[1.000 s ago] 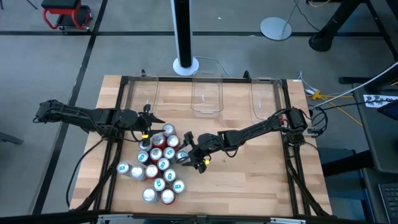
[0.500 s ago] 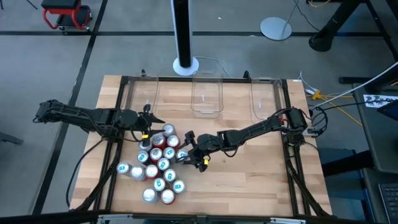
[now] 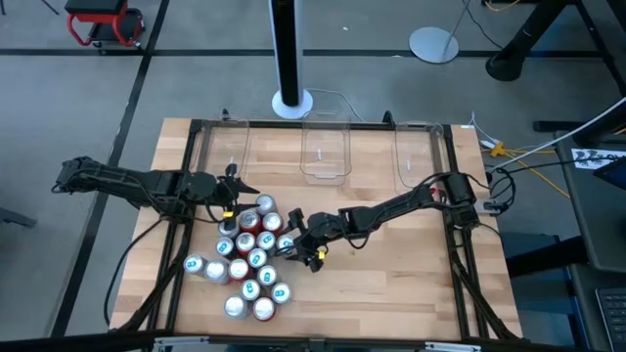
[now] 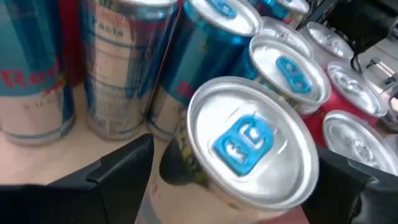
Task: Sort soda cans
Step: Put the blue soda can into the middle transparent bin
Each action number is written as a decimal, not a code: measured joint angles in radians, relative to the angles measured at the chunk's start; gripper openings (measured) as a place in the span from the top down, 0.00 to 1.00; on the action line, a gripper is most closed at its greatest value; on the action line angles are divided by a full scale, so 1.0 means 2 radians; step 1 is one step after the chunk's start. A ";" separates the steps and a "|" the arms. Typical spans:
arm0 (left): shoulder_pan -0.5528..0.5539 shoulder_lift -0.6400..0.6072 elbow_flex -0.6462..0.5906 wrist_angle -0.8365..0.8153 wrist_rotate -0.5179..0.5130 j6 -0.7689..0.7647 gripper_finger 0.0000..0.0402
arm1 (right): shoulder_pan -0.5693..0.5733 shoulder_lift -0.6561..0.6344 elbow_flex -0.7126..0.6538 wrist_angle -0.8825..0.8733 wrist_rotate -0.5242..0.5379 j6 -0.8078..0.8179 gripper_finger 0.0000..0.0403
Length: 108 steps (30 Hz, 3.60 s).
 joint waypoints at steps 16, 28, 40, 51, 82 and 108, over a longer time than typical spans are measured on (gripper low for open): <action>0.000 0.000 0.000 -0.001 0.000 0.000 0.58 | 0.001 0.000 0.001 0.008 -0.005 -0.052 0.38; 0.000 0.000 0.000 -0.002 0.000 0.000 0.58 | 0.001 -0.102 0.000 -0.102 0.058 -0.110 0.39; 0.000 0.000 0.000 -0.001 0.000 0.000 0.58 | -0.017 -0.235 0.000 -0.245 0.166 -0.179 0.39; 0.000 0.000 0.000 -0.002 0.000 0.000 0.58 | -0.140 -0.283 0.000 -0.308 0.132 -0.213 0.39; 0.001 0.000 0.000 0.001 0.000 0.001 0.58 | -0.412 -0.214 -0.171 0.016 -0.045 -0.145 0.39; 0.000 0.000 0.000 0.000 0.000 0.001 0.58 | -0.432 -0.115 -0.171 0.082 -0.012 -0.104 0.39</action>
